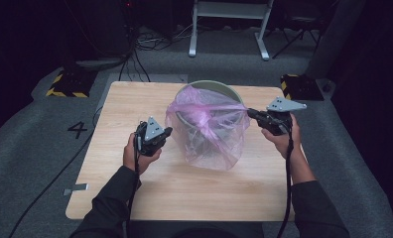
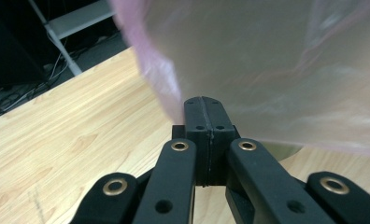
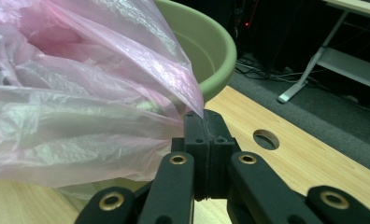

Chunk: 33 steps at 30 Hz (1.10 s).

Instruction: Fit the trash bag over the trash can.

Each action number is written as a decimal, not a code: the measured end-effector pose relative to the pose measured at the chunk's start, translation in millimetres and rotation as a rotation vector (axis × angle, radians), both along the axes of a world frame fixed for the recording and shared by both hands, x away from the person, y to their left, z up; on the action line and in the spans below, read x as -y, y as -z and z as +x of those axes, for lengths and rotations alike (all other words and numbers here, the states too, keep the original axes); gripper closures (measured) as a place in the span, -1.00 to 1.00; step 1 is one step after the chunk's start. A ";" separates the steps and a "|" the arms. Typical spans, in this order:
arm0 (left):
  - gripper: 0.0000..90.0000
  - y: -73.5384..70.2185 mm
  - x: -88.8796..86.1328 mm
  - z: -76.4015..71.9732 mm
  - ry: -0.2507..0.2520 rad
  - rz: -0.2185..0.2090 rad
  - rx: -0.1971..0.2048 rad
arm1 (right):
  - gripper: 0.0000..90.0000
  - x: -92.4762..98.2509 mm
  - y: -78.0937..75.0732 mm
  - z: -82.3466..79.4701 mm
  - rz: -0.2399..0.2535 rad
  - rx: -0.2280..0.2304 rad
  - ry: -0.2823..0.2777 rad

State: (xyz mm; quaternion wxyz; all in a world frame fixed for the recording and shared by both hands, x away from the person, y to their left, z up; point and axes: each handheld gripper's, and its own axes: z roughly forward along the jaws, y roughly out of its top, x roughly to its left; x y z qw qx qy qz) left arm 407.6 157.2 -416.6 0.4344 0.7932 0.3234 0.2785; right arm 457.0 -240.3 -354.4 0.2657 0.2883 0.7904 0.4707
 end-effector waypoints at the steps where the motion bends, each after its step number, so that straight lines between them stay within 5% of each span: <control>1: 1.00 1.9 -1.9 1.5 0.005 0.004 -0.005 | 1.00 0.3 0.5 0.0 -0.002 0.005 0.005; 5: 0.97 7.7 -14.0 5.1 0.076 -0.064 -0.027 | 0.97 1.3 2.6 0.3 -0.003 0.000 0.005; 9: -0.22 -6.3 -29.7 6.5 0.013 -0.170 0.008 | 0.92 2.4 0.6 0.0 0.003 0.014 0.004; 11: -0.38 -17.1 -38.8 8.7 0.036 -0.244 0.018 | 0.92 2.9 -1.7 -0.1 0.004 0.021 0.005; 13: -0.46 -28.8 -41.4 12.3 0.023 -0.249 0.043 | 0.92 2.7 -3.6 0.1 0.001 0.028 0.008; 19: -0.23 -59.5 -33.6 27.4 0.073 -0.206 0.092 | 0.98 -0.8 -6.6 5.8 -0.008 0.032 0.034; 21: -0.20 -62.4 -30.2 36.0 0.095 -0.221 0.070 | 1.00 -3.7 -5.7 10.8 -0.015 0.028 0.053; 24: -0.13 -62.0 -22.9 46.9 0.101 -0.189 0.053 | 1.00 -7.6 -3.5 18.2 -0.019 0.015 0.075; 29: 0.70 -56.0 -18.8 55.8 0.110 -0.151 0.058 | 1.00 -13.7 0.5 31.3 -0.023 -0.007 0.121; 33: 1.00 -51.0 -17.0 63.8 0.093 -0.136 0.048 | 1.00 -16.9 5.9 38.6 -0.032 -0.027 0.141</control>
